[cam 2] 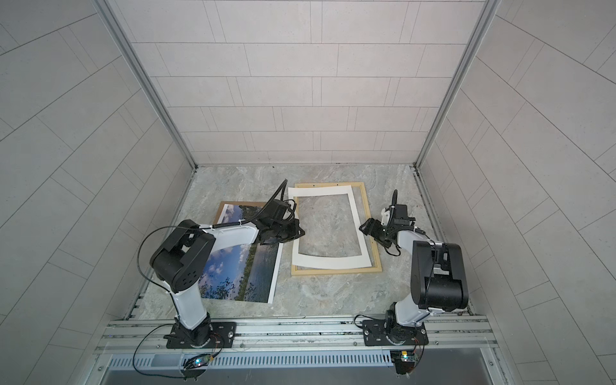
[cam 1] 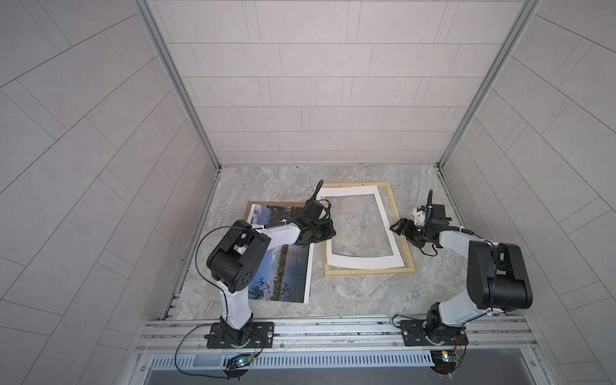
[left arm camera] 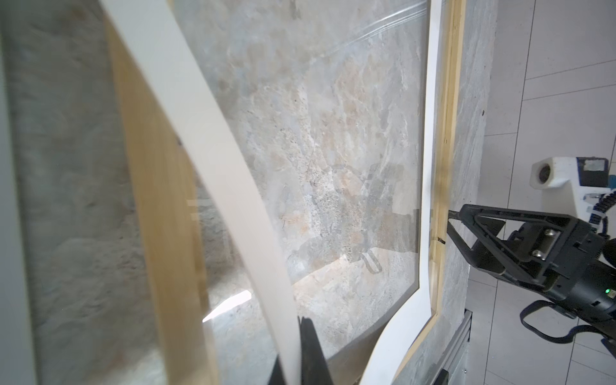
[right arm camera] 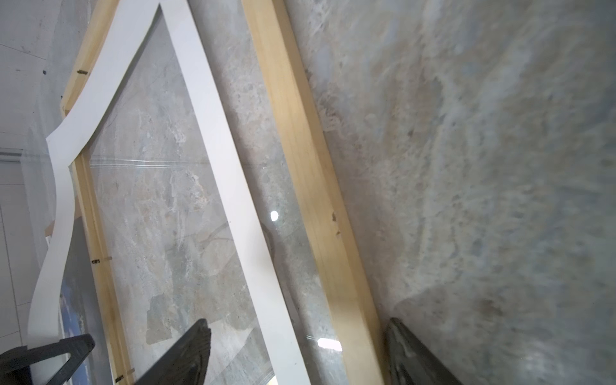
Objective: Put the photo into the frame
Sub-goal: 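Press the white mat flat onto the frame with both grippers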
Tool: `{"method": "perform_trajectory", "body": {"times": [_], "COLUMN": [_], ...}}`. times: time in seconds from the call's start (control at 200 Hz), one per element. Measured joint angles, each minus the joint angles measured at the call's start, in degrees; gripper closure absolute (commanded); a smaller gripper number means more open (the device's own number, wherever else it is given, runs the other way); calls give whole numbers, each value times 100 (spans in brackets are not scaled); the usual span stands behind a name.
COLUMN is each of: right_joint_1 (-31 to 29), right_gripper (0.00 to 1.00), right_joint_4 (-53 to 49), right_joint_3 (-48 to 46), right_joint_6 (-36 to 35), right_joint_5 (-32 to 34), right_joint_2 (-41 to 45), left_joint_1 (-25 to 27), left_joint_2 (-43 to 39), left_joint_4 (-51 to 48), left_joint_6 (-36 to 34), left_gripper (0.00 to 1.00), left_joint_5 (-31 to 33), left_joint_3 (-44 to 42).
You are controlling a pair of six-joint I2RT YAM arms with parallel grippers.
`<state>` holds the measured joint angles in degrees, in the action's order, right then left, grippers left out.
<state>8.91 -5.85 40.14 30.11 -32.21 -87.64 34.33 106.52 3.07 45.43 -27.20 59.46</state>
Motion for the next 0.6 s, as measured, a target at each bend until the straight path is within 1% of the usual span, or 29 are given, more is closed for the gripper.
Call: {"method": "perform_trajectory", "body": {"times": [0.135, 0.265, 0.42, 0.6], "right_joint_1": [0, 0, -2, -13], "right_gripper": [21, 21, 21, 21], "right_joint_4": [-48, -221, -389, -382], "right_joint_3": [-76, -144, -149, -188], "right_joint_6": [83, 98, 48, 37], "right_joint_5": [-199, -223, -223, -238], "right_joint_2": [70, 293, 542, 577], "left_joint_1": [-2, 0, 0, 0], "left_joint_2": [92, 175, 256, 264], "left_joint_4": [-50, -251, -476, -710], "left_joint_6": [-120, -306, -573, -780], "left_gripper": [99, 99, 98, 99], "left_joint_5": [-96, -142, -87, 55], "left_joint_3": [48, 208, 391, 459]}}
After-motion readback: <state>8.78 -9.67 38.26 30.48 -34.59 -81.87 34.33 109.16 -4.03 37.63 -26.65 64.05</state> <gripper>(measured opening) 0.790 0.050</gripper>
